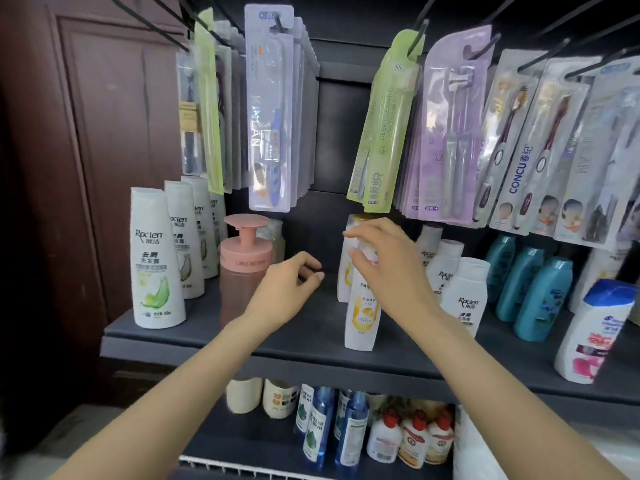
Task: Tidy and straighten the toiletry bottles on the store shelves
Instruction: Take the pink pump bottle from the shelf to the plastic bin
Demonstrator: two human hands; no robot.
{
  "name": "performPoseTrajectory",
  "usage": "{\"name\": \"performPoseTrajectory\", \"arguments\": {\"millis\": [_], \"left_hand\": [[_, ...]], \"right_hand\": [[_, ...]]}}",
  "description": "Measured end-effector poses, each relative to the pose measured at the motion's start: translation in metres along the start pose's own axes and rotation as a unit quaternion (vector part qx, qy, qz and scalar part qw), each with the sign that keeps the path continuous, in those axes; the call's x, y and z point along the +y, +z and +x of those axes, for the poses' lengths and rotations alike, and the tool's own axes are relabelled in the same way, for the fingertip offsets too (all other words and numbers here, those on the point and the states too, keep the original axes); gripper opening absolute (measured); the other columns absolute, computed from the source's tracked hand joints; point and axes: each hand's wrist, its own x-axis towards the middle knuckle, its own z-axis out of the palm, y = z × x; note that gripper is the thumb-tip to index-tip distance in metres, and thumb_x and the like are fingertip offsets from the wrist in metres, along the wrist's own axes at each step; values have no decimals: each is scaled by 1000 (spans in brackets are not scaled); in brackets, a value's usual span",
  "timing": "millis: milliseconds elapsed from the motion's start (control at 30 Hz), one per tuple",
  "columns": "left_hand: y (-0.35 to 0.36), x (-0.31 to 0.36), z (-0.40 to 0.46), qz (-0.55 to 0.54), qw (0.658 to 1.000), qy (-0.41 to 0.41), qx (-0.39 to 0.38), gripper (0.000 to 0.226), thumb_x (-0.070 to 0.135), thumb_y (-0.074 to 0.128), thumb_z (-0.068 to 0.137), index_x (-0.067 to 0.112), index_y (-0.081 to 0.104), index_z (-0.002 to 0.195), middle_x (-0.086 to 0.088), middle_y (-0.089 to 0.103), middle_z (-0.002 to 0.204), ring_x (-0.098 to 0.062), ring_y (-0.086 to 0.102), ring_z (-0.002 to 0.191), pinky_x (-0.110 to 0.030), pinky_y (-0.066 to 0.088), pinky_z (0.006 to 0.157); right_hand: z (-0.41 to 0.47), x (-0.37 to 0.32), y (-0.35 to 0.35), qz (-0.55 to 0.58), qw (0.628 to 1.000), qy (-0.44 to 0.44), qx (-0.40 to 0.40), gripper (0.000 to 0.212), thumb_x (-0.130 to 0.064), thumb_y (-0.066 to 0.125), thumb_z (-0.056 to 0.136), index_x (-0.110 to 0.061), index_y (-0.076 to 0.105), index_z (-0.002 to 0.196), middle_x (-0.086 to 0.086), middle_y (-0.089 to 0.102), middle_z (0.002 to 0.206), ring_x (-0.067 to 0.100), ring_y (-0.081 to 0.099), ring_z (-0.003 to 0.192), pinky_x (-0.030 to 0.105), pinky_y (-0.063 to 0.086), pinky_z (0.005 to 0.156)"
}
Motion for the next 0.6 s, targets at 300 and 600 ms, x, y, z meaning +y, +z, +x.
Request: {"name": "performPoseTrajectory", "arguments": {"millis": [300,600], "left_hand": [[-90,-31,-35,70,991,-4,114,26,23,60,87,20,54,112,2,62,101,-10,57,81,-32,48,76],[-120,-76,-15,-28,998,-53,-26,64,30,64,87,12,34,140,-8,48,138,-19,52,119,-23,38,92]], "right_hand": [[8,-61,77,108,978,148,-103,51,-25,57,93,-13,40,139,7,52,130,19,52,116,25,40,91],[1,-75,144,261,893,331,-158,88,-23,76,78,-11,22,146,3,46,137,17,48,120,27,41,92]]}}
